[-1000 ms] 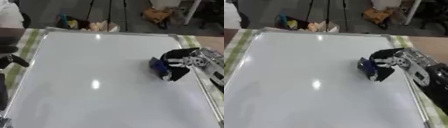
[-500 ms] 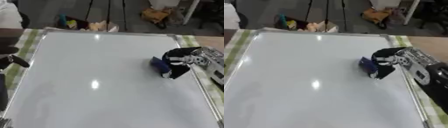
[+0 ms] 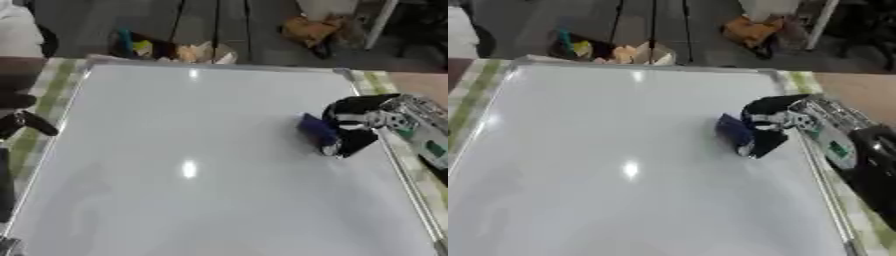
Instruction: Wipe the whiteboard clean with a brush.
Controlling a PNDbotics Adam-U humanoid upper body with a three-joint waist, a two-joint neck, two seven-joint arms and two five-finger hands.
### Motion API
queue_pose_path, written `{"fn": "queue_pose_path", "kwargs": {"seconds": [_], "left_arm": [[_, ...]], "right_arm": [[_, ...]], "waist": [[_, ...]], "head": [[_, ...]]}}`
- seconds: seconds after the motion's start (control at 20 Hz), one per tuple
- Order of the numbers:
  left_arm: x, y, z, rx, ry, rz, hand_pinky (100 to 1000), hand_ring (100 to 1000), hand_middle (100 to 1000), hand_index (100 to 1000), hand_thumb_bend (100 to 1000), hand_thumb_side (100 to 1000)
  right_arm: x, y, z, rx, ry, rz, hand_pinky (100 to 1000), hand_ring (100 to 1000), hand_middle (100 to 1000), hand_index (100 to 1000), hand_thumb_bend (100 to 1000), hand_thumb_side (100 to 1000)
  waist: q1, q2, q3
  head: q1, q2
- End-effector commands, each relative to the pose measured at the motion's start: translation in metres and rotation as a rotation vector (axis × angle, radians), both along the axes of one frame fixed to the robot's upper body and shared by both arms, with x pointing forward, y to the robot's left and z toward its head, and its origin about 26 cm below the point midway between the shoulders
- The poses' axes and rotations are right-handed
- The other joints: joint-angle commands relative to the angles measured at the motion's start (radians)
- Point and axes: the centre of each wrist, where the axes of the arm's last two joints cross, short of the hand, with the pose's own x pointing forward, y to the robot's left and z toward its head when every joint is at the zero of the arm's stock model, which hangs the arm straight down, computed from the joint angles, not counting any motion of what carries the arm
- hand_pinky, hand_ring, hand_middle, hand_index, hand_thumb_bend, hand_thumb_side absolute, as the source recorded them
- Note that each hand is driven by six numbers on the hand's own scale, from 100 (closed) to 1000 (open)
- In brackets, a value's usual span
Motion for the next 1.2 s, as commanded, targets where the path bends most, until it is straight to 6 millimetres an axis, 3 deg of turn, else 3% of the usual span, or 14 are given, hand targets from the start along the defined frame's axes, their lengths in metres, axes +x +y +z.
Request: {"fn": "queue_pose_path", "kwargs": {"seconds": [0.05, 0.75, 1.2], "left_arm": [[-0.0031, -0.0018, 0.0060, 0.003, -0.025, -0.011, 421, 808, 683, 636, 100, 924], [-0.0030, -0.0023, 0.0067, 0.004, -0.027, -0.016, 422, 808, 682, 636, 100, 923], [-0.0031, -0.0028, 0.0070, 0.006, -0.028, -0.020, 422, 808, 682, 635, 100, 920]], "right_arm": [[-0.0044, -0.0016, 0.0083, -0.015, -0.011, 0.013, 761, 831, 701, 110, 100, 620], [-0.0118, 0.0040, 0.0072, -0.036, 0.022, 0.033, 768, 839, 711, 116, 100, 611], [-0.0128, 0.0047, 0.0093, -0.054, 0.046, 0.026, 774, 846, 658, 231, 100, 598]], "waist": [[0.000, -0.020, -0.001], [-0.003, -0.020, -0.001], [-0.001, -0.021, 0.000]], "head": [[0.001, -0.012], [-0.001, -0.014], [-0.002, -0.014]]}}
